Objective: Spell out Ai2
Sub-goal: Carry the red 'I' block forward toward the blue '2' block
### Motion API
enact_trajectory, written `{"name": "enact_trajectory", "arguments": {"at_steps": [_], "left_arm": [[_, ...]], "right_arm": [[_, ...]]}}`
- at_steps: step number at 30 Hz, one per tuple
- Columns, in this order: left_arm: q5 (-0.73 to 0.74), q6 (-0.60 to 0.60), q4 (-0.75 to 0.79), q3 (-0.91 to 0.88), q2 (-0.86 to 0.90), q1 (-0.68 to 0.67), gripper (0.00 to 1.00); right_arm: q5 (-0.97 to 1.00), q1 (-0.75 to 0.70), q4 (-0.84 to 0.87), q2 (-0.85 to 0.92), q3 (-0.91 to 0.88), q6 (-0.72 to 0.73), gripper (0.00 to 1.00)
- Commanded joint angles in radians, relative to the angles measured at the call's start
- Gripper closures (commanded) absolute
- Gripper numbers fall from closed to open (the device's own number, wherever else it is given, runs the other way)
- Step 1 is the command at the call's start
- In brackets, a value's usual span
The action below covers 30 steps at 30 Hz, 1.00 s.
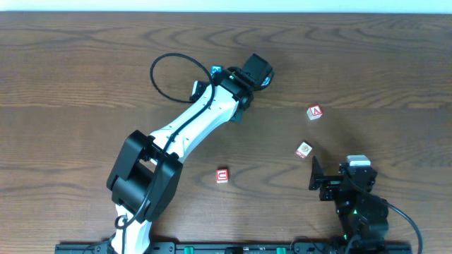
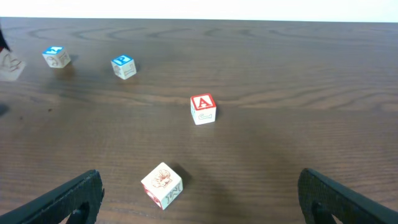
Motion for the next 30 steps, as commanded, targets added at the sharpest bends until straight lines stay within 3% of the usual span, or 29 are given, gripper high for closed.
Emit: {"name": "enact_trajectory", "arguments": {"at_steps": [1, 30], "left_arm": [[-0.003, -0.114, -0.019, 0.015, -0.002, 0.005, 0.94], [0.065, -0.077, 0.069, 0.015, 0.149, 0.028, 0.94]], "right_arm": [[-0.004, -0.018, -0.001, -0.005, -0.003, 0.013, 0.01], [-0.004, -0.018, 0.000, -0.005, -0.003, 0.013, 0.01]]}}
